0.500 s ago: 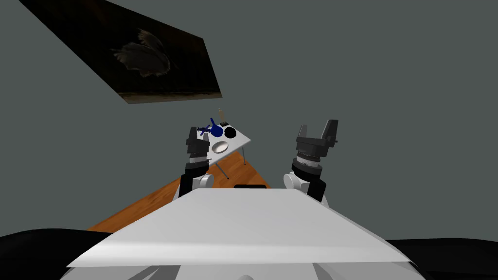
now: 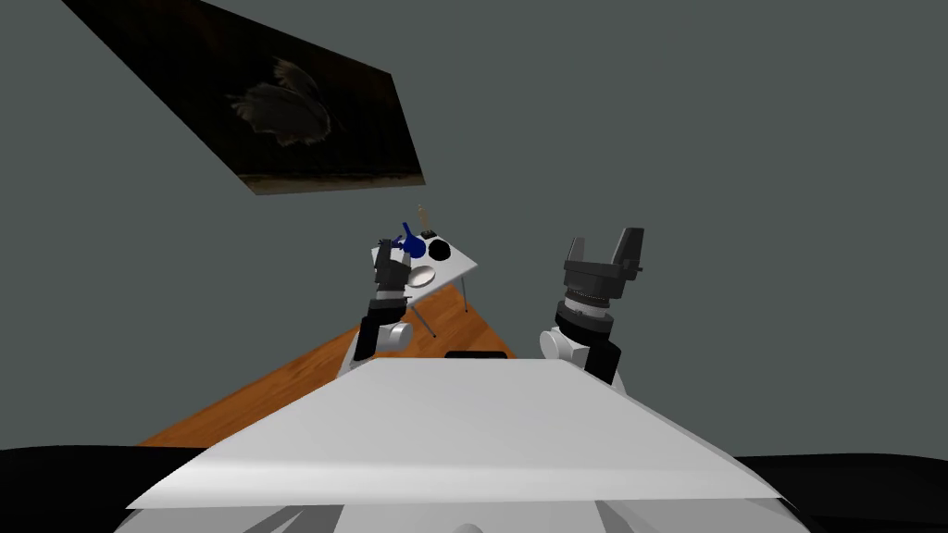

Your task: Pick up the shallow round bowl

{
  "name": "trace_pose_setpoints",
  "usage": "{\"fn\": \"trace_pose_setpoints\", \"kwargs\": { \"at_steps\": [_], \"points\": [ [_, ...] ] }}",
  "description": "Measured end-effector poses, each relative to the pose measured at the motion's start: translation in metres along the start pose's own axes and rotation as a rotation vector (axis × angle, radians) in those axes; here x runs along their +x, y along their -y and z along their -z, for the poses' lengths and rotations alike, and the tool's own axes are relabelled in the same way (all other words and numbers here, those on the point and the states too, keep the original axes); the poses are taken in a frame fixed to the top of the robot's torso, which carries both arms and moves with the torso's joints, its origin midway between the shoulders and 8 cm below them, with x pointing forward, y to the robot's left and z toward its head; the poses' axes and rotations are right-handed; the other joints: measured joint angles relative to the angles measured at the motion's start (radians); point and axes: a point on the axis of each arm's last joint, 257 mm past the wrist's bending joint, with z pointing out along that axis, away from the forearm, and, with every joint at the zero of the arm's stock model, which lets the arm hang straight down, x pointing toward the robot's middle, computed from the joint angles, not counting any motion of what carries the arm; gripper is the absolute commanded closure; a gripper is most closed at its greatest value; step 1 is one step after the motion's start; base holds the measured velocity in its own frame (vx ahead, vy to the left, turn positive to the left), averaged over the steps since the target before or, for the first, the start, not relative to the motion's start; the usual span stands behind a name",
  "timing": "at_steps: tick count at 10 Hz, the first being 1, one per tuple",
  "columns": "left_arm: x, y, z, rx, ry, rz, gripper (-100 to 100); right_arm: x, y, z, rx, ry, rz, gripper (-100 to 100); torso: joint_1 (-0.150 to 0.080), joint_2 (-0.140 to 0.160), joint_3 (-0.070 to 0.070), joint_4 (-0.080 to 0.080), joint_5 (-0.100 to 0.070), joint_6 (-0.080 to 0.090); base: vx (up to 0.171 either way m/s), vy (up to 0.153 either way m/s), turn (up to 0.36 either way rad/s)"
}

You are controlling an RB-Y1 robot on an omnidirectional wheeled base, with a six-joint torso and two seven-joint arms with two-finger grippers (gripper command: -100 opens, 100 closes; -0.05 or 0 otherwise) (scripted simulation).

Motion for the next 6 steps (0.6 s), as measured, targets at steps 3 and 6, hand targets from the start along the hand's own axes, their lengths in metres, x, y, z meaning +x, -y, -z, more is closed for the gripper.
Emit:
{"fn": "trace_pose_setpoints", "kwargs": {
  "at_steps": [3,6],
  "points": [
    [0.008,-0.022,-0.012,-0.037,-0.032,0.028,-100,0.0,0.0,0.0,0.0,0.0,0.0,0,0.0,0.0,0.0,0.0,0.0,0.0,-0.044,-0.032,0.049],
    [0.017,-0.048,-0.028,-0.075,-0.057,0.053,-100,0.0,0.0,0.0,0.0,0.0,0.0,0,0.0,0.0,0.0,0.0,0.0,0.0,-0.041,-0.023,0.039]
  ]
}}
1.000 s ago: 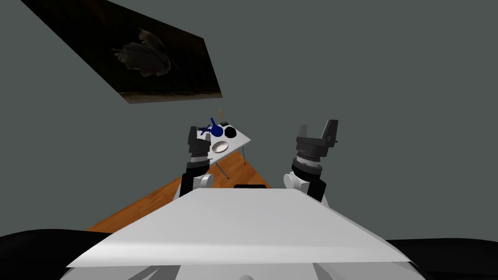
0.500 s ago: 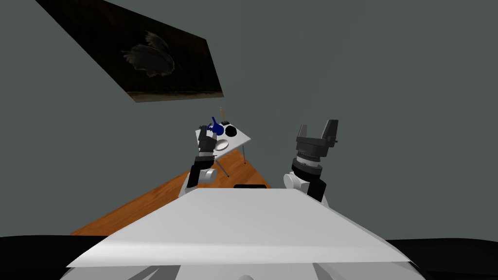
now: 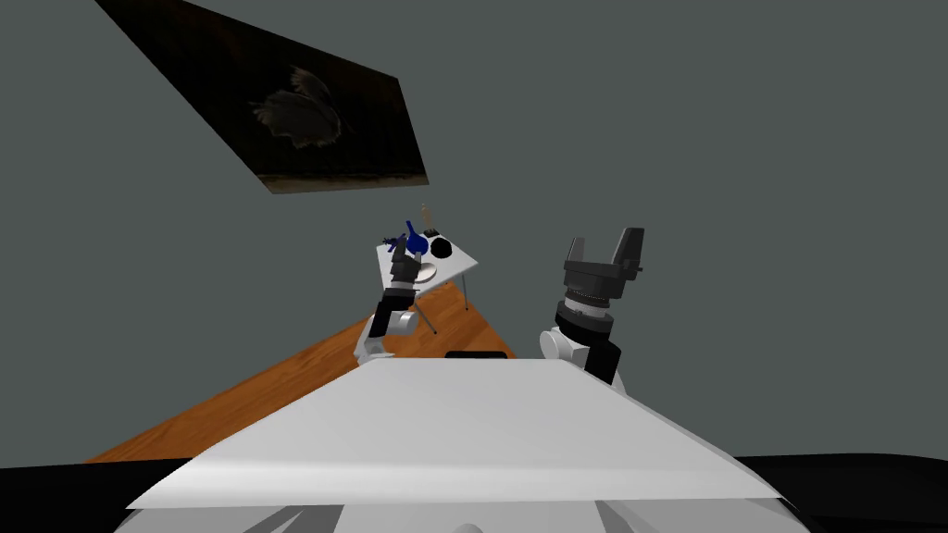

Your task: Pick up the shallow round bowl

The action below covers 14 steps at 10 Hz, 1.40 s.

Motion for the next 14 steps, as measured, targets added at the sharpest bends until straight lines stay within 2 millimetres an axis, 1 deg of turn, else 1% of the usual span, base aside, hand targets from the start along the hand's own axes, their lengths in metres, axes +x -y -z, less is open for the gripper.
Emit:
{"fn": "trace_pose_setpoints", "kwargs": {
  "at_steps": [1,3,4,7,11,14],
  "points": [
    [0.001,-0.004,-0.006,-0.007,-0.006,0.007,-100,0.0,0.0,0.0,0.0,0.0,0.0,0,0.0,0.0,0.0,0.0,0.0,0.0,-0.041,-0.018,0.068],
    [0.008,-0.025,-0.021,-0.049,-0.025,0.032,-100,0.0,0.0,0.0,0.0,0.0,0.0,0,0.0,0.001,0.0,0.0,0.0,0.0,-0.059,-0.035,0.072],
    [0.01,-0.029,-0.027,-0.059,-0.032,0.042,-100,0.0,0.0,0.0,0.0,0.0,0.0,0,-0.001,0.001,0.0,0.0,0.0,0.0,-0.048,-0.039,0.074],
    [0.022,-0.049,-0.051,-0.103,-0.054,0.074,-100,0.0,0.0,0.0,0.0,0.0,0.0,0,-0.001,-0.001,0.0,0.0,0.0,0.0,-0.035,-0.028,0.054],
    [0.031,-0.08,-0.075,-0.174,-0.075,0.111,-100,0.0,0.0,0.0,0.0,0.0,0.0,0,0.0,-0.001,0.0,0.0,0.0,0.0,-0.038,-0.023,0.067],
    [0.042,-0.1,-0.093,-0.229,-0.087,0.138,-100,0.0,0.0,0.0,0.0,0.0,0.0,0,0.0,-0.001,0.0,0.0,0.0,0.0,-0.038,-0.026,0.084]
  ]
}}
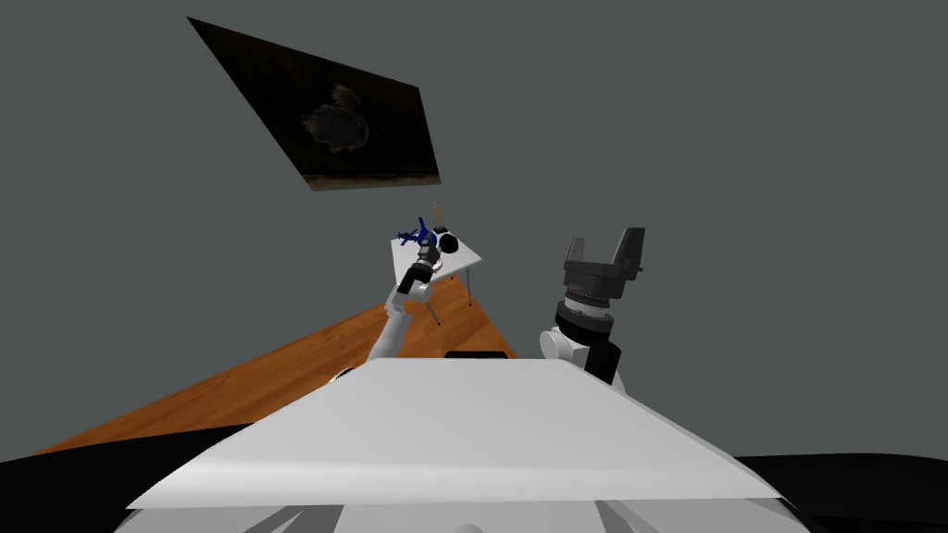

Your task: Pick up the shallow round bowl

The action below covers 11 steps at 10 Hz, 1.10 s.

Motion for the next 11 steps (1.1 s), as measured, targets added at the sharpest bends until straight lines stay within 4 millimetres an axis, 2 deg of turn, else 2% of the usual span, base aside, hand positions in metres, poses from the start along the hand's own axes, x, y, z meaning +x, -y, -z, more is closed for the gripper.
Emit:
{"fn": "trace_pose_setpoints", "kwargs": {
  "at_steps": [4,11],
  "points": [
    [0.007,-0.025,-0.034,-0.088,-0.01,0.039,-100,0.0,0.0,0.0,0.0,0.0,0.0,0,0.0,-0.001,0.0,0.0,0.0,0.0,-0.029,-0.023,0.083],
    [0.022,-0.064,-0.081,-0.259,-0.012,0.109,-100,0.0,0.0,0.0,0.0,0.0,0.0,0,0.0,-0.002,-0.001,0.0,0.0,0.0,-0.016,-0.02,0.087]
  ]
}}
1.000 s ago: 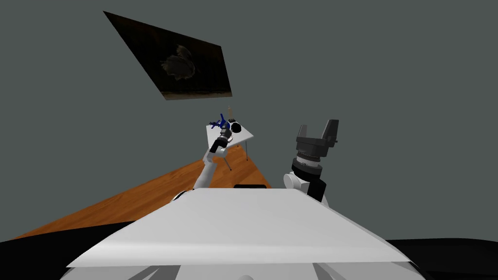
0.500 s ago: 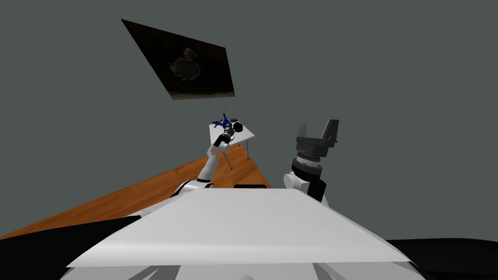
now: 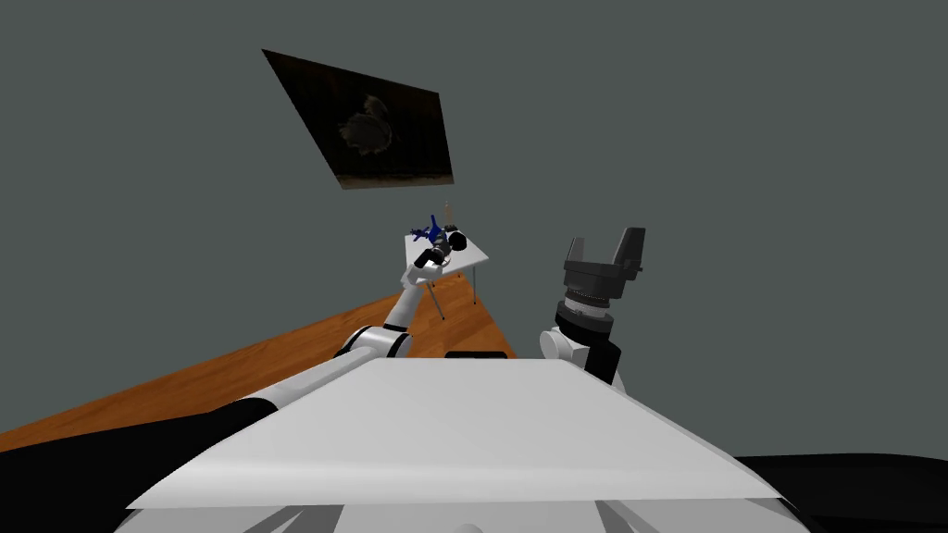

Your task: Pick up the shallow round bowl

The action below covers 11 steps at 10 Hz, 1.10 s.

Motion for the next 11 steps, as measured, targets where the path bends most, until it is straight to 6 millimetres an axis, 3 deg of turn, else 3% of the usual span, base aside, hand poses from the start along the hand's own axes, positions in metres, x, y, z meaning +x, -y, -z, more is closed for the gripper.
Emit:
{"fn": "trace_pose_setpoints", "kwargs": {
  "at_steps": [6,11],
  "points": [
    [0.007,-0.022,-0.033,-0.159,0.018,0.054,-100,0.0,0.0,0.0,0.0,0.0,0.0,0,0.001,-0.001,-0.001,0.0,0.0,0.0,0.003,-0.013,0.096],
    [0.014,-0.041,-0.047,-0.274,0.041,0.087,-100,0.0,0.0,0.0,0.0,0.0,0.0,0,0.001,-0.002,-0.001,0.0,0.0,0.0,0.017,-0.009,0.079]
  ]
}}
